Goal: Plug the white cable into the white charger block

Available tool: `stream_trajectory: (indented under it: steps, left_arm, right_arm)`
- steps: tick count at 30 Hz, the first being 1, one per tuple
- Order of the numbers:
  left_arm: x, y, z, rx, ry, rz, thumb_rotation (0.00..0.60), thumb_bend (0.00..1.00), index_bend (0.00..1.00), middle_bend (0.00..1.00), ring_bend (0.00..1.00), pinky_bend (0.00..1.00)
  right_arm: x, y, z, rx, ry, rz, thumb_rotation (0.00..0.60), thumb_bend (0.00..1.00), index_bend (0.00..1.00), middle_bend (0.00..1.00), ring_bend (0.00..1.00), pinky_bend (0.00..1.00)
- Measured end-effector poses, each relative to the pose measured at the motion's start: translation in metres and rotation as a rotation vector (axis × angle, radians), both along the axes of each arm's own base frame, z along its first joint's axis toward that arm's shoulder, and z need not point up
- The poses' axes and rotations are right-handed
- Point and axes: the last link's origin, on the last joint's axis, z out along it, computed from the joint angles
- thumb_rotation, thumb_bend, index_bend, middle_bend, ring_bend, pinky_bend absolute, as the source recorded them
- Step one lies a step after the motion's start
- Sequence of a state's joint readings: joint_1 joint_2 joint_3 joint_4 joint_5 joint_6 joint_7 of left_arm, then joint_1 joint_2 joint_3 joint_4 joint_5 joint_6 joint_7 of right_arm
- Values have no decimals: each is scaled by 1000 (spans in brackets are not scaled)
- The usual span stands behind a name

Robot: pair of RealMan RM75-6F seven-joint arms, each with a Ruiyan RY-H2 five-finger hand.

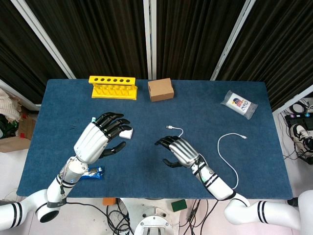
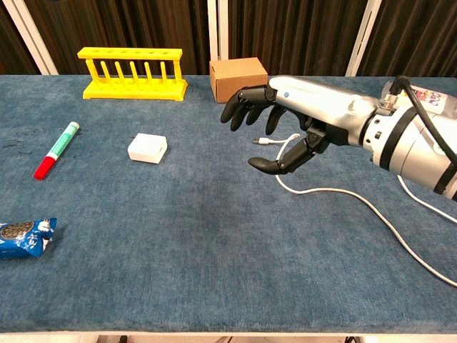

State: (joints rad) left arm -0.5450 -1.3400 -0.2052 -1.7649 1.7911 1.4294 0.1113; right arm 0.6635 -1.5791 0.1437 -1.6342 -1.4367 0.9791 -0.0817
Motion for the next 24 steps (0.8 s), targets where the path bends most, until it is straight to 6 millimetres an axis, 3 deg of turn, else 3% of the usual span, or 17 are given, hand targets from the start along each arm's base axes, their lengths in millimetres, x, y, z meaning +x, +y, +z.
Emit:
stream_trajectory:
  steps: [5,9,11,14,15,19,24]
  left_arm:
    - [-7,10,1,-10,6,48,600,224,357,306,223,288]
    - [-26,25,2,-12,40,144,600,224,357,288,240,326]
    - [-38,32,2,-22,68,199,600,224,357,284,280,406]
    - [-61,46,-1,-36,142,295,600,225,350,280,443,647]
    - [-70,50,-3,-47,174,327,600,225,344,277,486,683]
    - [-90,59,-17,-119,266,395,600,220,309,261,605,771]
    - [-107,74,-45,-244,363,462,600,220,291,244,668,837]
  right_arm:
    - [-10,-1,9,-24,8,-11,600,353,296,293,216,345]
    - [-31,-1,32,-86,32,-47,600,355,296,293,216,343]
    - [-45,-1,49,-124,54,-76,600,355,296,293,216,342]
    - [-65,3,78,-187,89,-128,600,355,296,293,216,341]
    - [-71,4,87,-208,98,-146,600,355,296,293,216,341]
    - [-92,13,125,-304,121,-221,600,355,296,293,216,341]
    - [-96,19,145,-356,139,-255,600,355,296,293,216,341]
